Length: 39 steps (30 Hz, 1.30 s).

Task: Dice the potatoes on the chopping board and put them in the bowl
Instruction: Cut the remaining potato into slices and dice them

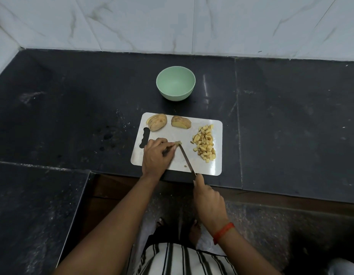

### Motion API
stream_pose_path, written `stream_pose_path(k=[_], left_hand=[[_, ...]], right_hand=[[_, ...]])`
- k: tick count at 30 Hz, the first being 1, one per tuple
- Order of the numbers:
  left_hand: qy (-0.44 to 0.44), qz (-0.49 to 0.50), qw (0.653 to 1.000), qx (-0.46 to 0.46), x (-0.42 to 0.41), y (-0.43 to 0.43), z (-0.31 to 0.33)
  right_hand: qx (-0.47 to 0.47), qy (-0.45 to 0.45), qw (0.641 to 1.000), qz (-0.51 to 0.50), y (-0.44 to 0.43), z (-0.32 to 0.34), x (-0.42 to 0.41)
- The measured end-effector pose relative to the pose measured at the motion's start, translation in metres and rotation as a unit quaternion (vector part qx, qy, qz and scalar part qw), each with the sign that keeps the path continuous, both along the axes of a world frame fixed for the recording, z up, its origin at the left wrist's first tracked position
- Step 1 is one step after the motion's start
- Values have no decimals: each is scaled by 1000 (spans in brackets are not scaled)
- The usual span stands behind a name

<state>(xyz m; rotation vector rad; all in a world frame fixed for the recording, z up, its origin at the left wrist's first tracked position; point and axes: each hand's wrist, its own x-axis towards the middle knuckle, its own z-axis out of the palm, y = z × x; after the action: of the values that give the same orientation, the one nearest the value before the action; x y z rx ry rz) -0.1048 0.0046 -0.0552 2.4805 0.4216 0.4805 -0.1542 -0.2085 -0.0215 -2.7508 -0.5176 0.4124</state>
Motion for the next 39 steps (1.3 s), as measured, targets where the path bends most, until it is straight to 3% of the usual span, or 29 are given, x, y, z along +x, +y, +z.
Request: stream_pose_path(k=[4, 7, 22, 31, 39], left_hand=[[6, -2, 1000, -3, 0, 1, 0], [8, -5, 1000, -12, -1, 2, 0], [18, -5, 1000, -10, -1, 2, 5], [20, -15, 1000, -10, -1, 3, 4], [21, 24, 999, -9, 1, -1, 4]], right_hand=[[84, -41, 995, -29, 13, 4, 6], [93, -51, 994, -15, 34, 0, 28], [46, -42, 998, 25, 54, -9, 48], [-16, -124, 992, 20, 70, -7, 51], [-37, -123, 991, 34, 47, -5, 31]])
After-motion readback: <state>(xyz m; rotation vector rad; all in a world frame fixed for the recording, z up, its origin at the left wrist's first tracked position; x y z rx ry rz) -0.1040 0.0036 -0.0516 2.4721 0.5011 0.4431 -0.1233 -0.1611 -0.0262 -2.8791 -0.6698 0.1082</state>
